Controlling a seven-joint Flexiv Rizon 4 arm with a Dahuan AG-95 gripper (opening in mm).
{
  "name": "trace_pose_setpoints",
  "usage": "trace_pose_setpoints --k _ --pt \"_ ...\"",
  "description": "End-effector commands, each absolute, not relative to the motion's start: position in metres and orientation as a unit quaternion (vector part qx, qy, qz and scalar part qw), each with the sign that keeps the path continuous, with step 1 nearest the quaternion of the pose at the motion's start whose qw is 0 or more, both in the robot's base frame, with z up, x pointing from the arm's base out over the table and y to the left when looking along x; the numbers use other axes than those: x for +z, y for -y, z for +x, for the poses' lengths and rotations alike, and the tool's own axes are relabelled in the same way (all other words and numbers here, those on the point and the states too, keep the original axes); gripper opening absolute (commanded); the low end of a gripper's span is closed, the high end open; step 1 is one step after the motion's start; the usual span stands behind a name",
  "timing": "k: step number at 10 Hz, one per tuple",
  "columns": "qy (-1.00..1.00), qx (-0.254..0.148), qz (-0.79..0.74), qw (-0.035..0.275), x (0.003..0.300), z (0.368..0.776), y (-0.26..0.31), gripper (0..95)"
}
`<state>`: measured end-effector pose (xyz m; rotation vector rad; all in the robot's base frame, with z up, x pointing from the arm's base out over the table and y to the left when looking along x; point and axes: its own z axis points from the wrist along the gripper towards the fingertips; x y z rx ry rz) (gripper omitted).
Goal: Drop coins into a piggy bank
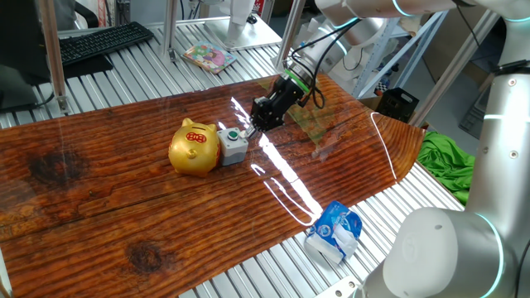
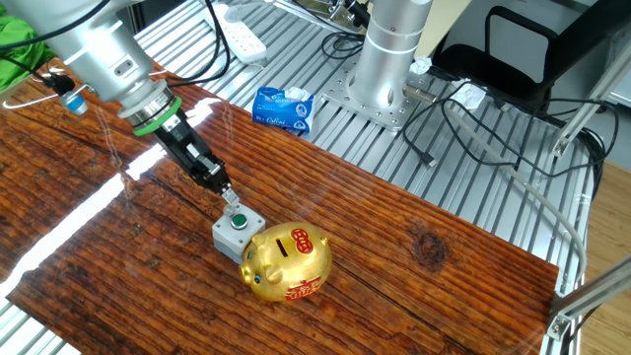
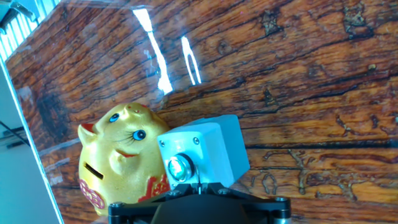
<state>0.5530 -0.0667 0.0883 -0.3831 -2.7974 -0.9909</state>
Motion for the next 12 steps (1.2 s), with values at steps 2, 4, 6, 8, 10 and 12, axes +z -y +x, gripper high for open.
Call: trace_pose_setpoints --k 2,4,6,8,10,12 --pt "0.936 -0.319 -0.132 0.075 0.092 0.553 0.065 0.0" --pt "0.938 -0.31 -0.135 0.08 0.097 0.553 0.064 0.0" --pt "0.944 -0.29 -0.134 0.085 0.103 0.552 0.064 0.0" --pt "0.945 -0.282 -0.137 0.094 0.109 0.551 0.064 0.0" --pt "0.948 -0.265 -0.142 0.099 0.116 0.549 0.06 0.0" --pt "0.949 -0.255 -0.151 0.106 0.123 0.548 0.055 0.0"
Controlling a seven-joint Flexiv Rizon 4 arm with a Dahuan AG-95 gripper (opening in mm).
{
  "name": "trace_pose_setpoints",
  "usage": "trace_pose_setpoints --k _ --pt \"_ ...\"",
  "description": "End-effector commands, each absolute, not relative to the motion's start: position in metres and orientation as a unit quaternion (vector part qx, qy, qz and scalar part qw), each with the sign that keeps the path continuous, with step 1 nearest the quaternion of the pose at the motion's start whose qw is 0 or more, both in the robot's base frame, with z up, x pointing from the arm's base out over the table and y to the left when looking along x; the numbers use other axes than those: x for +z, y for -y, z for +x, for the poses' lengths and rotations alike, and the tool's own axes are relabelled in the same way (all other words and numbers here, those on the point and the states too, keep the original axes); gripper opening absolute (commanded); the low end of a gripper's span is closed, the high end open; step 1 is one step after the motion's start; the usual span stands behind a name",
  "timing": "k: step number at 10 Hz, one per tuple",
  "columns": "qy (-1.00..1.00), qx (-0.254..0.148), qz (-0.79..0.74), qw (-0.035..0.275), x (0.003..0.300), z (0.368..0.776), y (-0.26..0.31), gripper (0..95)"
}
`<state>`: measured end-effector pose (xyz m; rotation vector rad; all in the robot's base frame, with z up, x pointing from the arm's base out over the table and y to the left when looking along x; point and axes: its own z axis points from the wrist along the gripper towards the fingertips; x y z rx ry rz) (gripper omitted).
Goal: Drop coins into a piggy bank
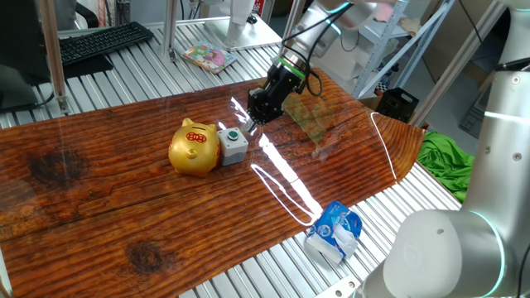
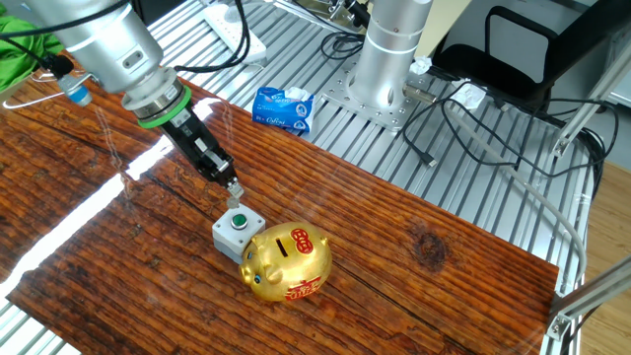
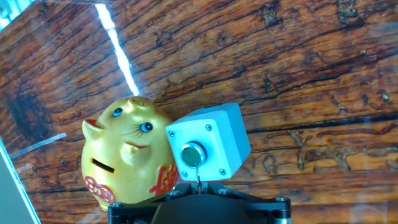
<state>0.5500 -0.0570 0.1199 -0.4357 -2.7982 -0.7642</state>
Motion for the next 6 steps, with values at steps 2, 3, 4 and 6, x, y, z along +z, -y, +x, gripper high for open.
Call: trace_pose_setpoints --k 2,3,4,6 --pt "0.951 -0.234 -0.167 0.11 0.133 0.547 0.046 0.0" --pt "0.952 -0.226 -0.173 0.112 0.137 0.546 0.042 0.0" --pt "0.953 -0.217 -0.18 0.114 0.141 0.544 0.038 0.0" --pt "0.954 -0.197 -0.195 0.117 0.149 0.541 0.028 0.0"
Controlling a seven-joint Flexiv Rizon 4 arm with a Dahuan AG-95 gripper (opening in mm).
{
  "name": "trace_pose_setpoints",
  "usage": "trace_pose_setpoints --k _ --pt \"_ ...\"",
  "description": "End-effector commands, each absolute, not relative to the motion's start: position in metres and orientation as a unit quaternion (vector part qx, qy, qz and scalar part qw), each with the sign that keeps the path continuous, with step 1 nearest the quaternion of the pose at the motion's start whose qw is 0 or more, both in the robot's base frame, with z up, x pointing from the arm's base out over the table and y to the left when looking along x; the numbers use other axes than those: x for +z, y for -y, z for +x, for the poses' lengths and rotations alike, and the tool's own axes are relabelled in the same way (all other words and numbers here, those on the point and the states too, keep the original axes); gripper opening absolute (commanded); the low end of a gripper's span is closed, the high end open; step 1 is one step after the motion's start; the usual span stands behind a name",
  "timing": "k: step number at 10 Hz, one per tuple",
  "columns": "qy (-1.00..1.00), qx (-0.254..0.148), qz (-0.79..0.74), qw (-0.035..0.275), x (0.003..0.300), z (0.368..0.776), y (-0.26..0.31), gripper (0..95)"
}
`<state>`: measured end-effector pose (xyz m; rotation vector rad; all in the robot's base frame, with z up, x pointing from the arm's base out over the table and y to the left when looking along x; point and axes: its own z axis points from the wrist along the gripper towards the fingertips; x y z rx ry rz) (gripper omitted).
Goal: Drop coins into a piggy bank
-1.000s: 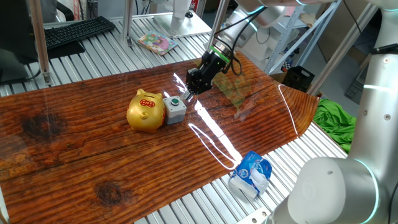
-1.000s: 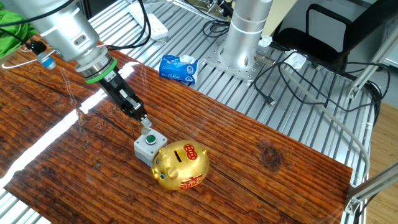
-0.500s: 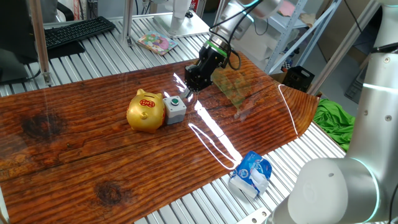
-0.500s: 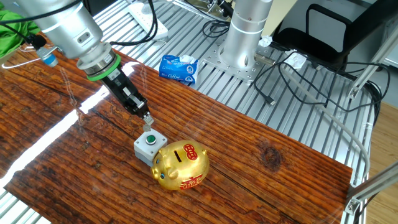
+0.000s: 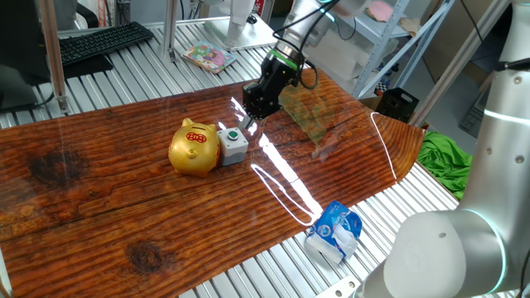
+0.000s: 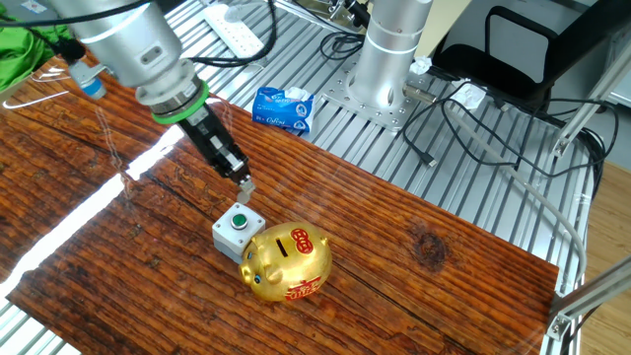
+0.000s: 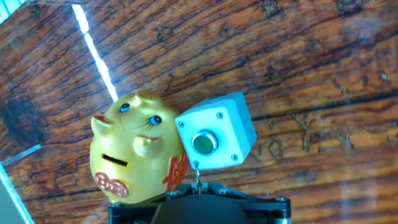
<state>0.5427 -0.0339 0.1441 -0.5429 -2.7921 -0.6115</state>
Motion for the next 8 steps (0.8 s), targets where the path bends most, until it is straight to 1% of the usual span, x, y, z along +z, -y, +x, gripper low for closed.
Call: trace_pose_setpoints --k 1,7,8 --pt "0.953 -0.192 -0.201 0.118 0.151 0.54 0.024 0.0" --pt "0.943 -0.156 -0.269 0.122 0.166 0.528 0.002 0.0" --pt "0.937 -0.141 -0.294 0.122 0.169 0.526 -0.002 0.0"
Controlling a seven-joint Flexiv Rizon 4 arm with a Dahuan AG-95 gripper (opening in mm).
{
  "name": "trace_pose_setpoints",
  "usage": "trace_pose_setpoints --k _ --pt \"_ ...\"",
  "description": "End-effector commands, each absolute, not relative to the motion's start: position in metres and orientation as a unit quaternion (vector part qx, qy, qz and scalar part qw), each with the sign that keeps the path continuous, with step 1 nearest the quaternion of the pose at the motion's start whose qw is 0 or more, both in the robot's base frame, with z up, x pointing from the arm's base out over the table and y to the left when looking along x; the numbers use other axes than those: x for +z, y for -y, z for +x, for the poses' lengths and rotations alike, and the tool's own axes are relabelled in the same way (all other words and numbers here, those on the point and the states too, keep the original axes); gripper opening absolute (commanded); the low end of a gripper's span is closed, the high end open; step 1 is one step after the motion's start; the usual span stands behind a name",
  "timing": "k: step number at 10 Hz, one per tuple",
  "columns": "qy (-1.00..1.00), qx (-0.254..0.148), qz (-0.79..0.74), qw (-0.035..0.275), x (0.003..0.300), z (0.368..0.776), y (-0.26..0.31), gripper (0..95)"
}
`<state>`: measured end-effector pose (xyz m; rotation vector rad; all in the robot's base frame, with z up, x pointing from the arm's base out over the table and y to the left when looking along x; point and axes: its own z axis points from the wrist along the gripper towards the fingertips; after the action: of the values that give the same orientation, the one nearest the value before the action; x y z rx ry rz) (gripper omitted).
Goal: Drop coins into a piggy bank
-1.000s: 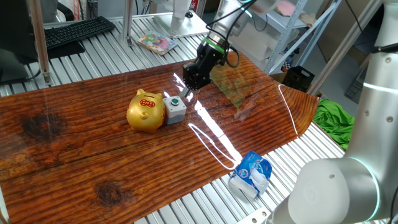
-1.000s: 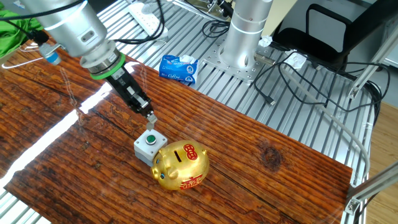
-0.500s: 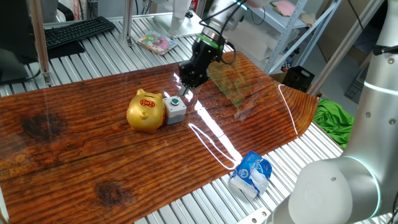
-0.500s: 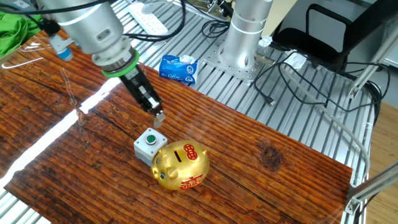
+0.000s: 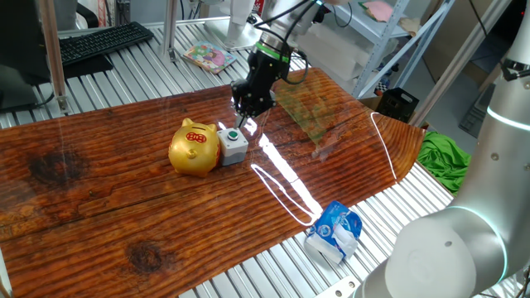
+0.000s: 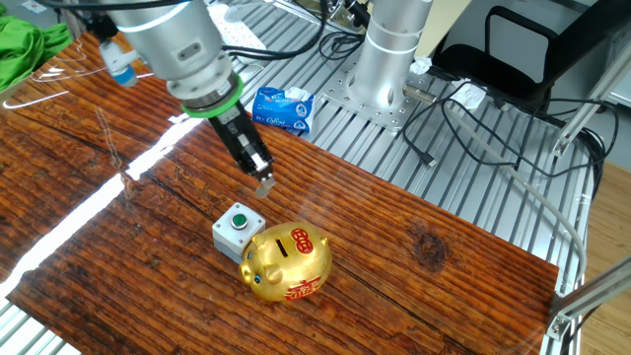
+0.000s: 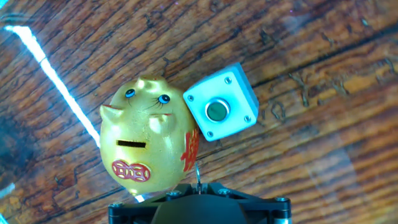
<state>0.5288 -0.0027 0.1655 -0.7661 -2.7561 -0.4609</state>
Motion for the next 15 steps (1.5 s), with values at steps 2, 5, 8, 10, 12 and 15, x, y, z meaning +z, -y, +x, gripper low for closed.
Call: trace_pose_setpoints --k 2,5,8,10,12,15 --pt "0.929 -0.12 -0.329 0.119 0.173 0.523 -0.008 0.0" --pt "0.916 -0.094 -0.374 0.115 0.177 0.521 -0.017 0.0" --pt "0.885 -0.072 -0.447 0.108 0.178 0.52 -0.025 0.0" --pt "0.857 -0.06 -0.5 0.107 0.176 0.521 -0.029 0.0" --pt "0.835 -0.056 -0.536 0.106 0.175 0.522 -0.029 0.0" --pt "0.805 -0.053 -0.58 0.108 0.174 0.525 -0.03 0.0"
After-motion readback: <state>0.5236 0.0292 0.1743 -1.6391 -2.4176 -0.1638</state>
